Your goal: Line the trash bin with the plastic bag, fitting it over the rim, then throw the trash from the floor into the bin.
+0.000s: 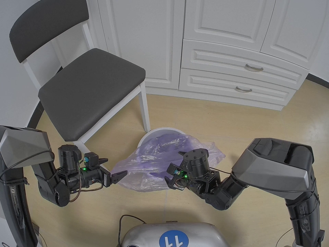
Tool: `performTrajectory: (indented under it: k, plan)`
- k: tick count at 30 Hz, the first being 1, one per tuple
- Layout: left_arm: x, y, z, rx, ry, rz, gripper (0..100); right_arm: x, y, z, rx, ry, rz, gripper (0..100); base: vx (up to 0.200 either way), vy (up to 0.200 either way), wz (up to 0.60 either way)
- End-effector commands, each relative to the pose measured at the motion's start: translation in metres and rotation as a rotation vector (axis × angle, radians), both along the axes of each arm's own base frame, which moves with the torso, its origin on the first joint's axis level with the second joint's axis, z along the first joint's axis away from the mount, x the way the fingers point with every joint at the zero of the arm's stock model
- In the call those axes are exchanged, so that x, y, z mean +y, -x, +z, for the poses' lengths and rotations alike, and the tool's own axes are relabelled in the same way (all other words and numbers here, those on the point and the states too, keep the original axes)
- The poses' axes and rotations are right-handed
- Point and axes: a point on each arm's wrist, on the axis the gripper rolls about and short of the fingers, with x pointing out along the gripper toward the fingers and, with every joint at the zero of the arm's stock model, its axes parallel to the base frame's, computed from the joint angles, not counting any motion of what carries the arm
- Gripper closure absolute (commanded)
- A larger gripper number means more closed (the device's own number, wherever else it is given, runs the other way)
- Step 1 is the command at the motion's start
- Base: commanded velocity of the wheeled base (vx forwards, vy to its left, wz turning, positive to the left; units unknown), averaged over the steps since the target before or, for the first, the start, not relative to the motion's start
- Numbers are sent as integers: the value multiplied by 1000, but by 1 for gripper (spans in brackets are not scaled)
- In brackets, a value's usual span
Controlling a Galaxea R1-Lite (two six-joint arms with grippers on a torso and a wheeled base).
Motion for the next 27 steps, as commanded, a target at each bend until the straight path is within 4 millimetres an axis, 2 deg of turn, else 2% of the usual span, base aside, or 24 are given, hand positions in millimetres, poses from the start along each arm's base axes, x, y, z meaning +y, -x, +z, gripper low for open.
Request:
performTrajectory:
  k: [1,10,16,17,24,27]
  plan:
    - [-1,0,7,-25,7,1,0,3,-10,-16,3,14,-13,0,0,0,0]
    - [-2,2,16,-51,9,-1,0,8,-40,-30,-38,-17,-47,0,0,0,0]
    - [-3,2,15,-48,9,-1,0,12,-49,-26,-75,-33,-81,0,0,0,0]
    - [-3,2,15,-49,9,0,0,12,-49,-26,-74,-33,-80,100,0,0,0]
    - [-3,1,15,-49,9,-1,0,17,-56,-17,-105,-66,-80,100,0,0,0]
    - [-3,1,14,-48,9,-1,0,21,-62,-24,-109,-78,-84,100,0,0,0]
